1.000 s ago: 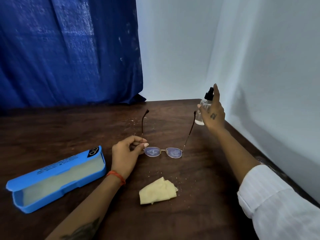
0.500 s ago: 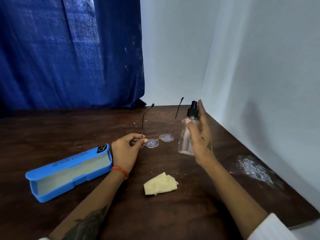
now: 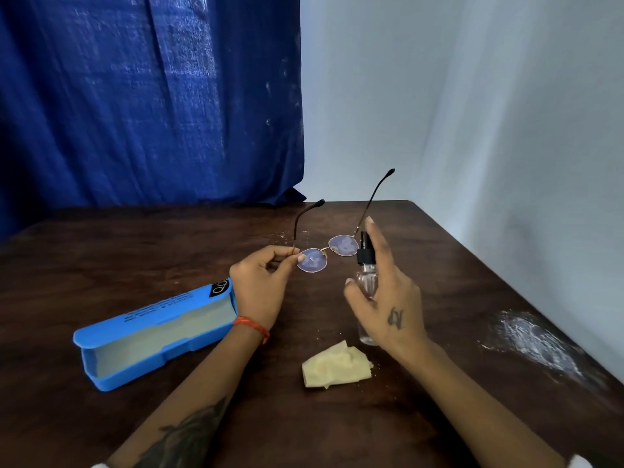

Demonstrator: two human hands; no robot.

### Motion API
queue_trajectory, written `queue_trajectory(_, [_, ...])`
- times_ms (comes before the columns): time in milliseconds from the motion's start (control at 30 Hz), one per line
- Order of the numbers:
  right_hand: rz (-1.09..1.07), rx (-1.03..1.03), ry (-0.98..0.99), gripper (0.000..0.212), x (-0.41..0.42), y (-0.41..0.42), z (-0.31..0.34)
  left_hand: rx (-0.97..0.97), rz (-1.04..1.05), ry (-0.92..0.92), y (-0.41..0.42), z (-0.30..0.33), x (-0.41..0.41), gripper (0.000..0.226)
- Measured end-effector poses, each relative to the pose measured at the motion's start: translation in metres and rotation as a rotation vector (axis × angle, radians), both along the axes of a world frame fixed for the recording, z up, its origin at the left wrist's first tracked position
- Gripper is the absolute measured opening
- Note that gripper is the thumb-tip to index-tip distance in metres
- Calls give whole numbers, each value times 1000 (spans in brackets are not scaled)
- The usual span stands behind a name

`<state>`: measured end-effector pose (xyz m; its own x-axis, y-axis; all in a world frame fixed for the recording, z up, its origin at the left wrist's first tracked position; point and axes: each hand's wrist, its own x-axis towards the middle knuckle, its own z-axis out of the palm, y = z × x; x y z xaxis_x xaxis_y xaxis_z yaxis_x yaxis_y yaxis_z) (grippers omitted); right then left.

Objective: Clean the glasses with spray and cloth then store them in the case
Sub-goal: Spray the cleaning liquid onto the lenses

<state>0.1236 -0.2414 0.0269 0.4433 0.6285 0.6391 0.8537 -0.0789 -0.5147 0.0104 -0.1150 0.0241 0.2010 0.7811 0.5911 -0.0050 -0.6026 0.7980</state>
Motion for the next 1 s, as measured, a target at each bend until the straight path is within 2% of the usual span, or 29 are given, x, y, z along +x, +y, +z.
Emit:
queue_trajectory(200, [-52, -150, -150, 74, -6, 1, -5, 81, 34, 0, 1, -1, 0, 14])
queue_trajectory(467, [-93, -200, -178, 69, -6, 4, -4, 141, 14, 18, -3, 0, -1, 13])
queue_trajectory(733, [-115, -112, -130, 71, -4, 6, -2, 158, -4, -3, -3, 0, -1, 12])
queue_trajectory(1000, [-258, -102, -79, 67, 22, -2, 2, 131, -3, -43, -2, 3, -2, 13])
